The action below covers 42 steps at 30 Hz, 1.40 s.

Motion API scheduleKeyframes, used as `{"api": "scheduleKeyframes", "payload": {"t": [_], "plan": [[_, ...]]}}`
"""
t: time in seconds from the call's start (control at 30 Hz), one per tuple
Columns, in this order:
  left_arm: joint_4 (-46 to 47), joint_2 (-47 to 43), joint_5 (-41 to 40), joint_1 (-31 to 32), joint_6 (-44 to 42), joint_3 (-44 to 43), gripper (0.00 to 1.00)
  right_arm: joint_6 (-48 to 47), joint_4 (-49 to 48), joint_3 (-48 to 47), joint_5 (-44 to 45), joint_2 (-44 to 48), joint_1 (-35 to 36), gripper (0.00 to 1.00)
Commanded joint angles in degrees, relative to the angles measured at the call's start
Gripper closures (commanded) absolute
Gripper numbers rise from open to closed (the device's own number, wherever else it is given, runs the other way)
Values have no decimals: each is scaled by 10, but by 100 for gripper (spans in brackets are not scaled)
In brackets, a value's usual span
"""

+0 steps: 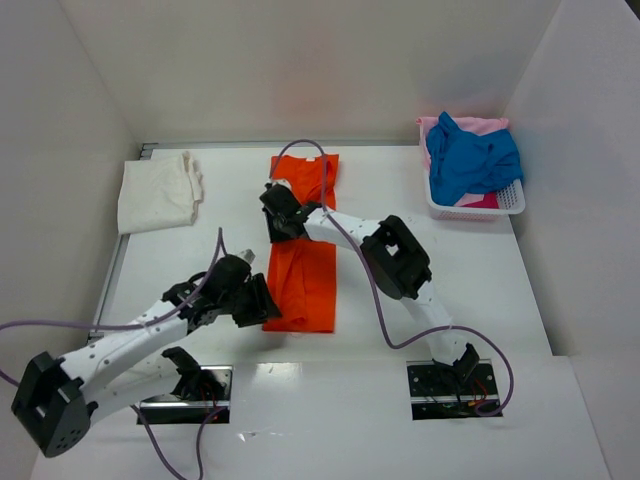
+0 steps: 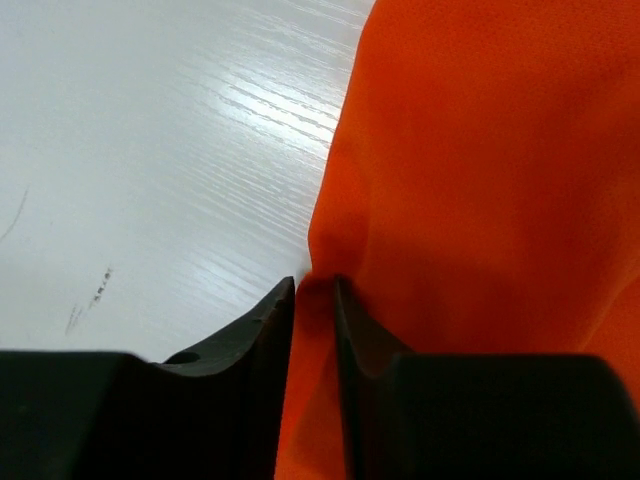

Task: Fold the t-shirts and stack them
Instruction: Grab the bottom of the folded rectangular tshirt with both arms

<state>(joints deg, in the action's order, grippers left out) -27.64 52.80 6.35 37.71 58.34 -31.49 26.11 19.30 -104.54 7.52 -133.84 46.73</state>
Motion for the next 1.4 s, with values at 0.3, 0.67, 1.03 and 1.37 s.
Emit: {"api": "scheduleKeyframes", "payload": {"t": [0.3,0.67,1.03,1.37], "plan": [[12,-2,-97,3,-46,-90,22,24,-21,177,11,278,-36,7],[148,243,-114,-66,-77,-206,17,74,-20,386,-18,436,-36,9],[251,367,-70,-181,-140,-279,22,160,-18,528,-37,524,35,57],[296,454,6,-198,-193,-329,24,199,-24,563,-63,541,85,46]]}}
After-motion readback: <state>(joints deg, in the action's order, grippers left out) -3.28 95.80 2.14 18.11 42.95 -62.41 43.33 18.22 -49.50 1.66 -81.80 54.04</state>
